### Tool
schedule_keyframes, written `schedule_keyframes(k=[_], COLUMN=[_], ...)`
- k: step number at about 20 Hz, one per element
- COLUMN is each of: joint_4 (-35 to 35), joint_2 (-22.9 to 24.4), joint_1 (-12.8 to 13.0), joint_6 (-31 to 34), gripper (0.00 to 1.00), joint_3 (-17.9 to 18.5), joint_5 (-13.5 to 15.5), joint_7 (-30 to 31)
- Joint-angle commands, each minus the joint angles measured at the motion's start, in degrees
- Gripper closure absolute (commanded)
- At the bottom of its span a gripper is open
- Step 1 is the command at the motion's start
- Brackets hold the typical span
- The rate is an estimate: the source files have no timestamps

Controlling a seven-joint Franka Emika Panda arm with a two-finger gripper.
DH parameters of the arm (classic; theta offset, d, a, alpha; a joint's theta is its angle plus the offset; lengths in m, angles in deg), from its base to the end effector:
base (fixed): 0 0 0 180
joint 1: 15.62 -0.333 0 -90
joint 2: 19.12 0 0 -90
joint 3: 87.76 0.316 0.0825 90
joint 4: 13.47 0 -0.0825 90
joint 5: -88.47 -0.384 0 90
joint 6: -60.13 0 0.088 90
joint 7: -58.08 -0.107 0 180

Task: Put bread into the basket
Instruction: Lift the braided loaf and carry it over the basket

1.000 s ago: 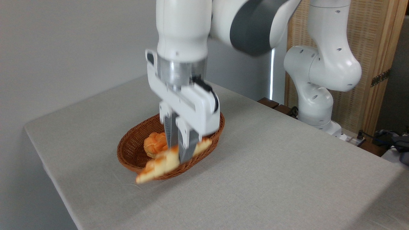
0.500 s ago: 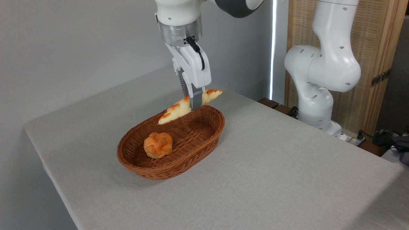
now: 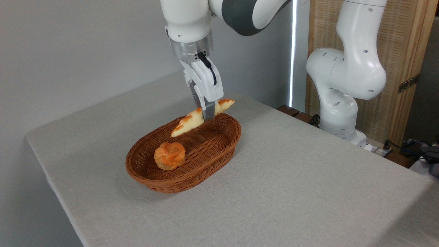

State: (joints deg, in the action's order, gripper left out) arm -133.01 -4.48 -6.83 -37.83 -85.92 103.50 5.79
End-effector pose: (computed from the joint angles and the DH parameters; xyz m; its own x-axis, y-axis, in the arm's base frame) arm 0.4613 -0.0796 0.5270 0.5638 -0.8160 0.1275 -0.8133 -0.5217 0.2576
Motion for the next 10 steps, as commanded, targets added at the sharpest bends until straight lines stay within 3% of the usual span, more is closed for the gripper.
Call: schedule_keyframes(k=[1, 2, 6, 8, 10], joint_4=[-0.2, -0.2, -0.2, -0.2, -0.3], joint_2=[-0.8, -0.9, -1.0, -1.0, -1.4], joint_1=[0.3, 0.3, 0.0, 0.0, -0.1], joint_6=[-2.6, -2.9, -2.9, -3.9, -5.4], gripper=[0.61, 0.55, 0.6, 0.6, 0.6], joint_3=[0.5, 0.5, 0.7, 1.1, 1.1], joint_5=[2.3, 2.5, 2.6, 5.2, 5.9], joint_7=[9.2, 11.6, 15.8, 18.3, 21.3])
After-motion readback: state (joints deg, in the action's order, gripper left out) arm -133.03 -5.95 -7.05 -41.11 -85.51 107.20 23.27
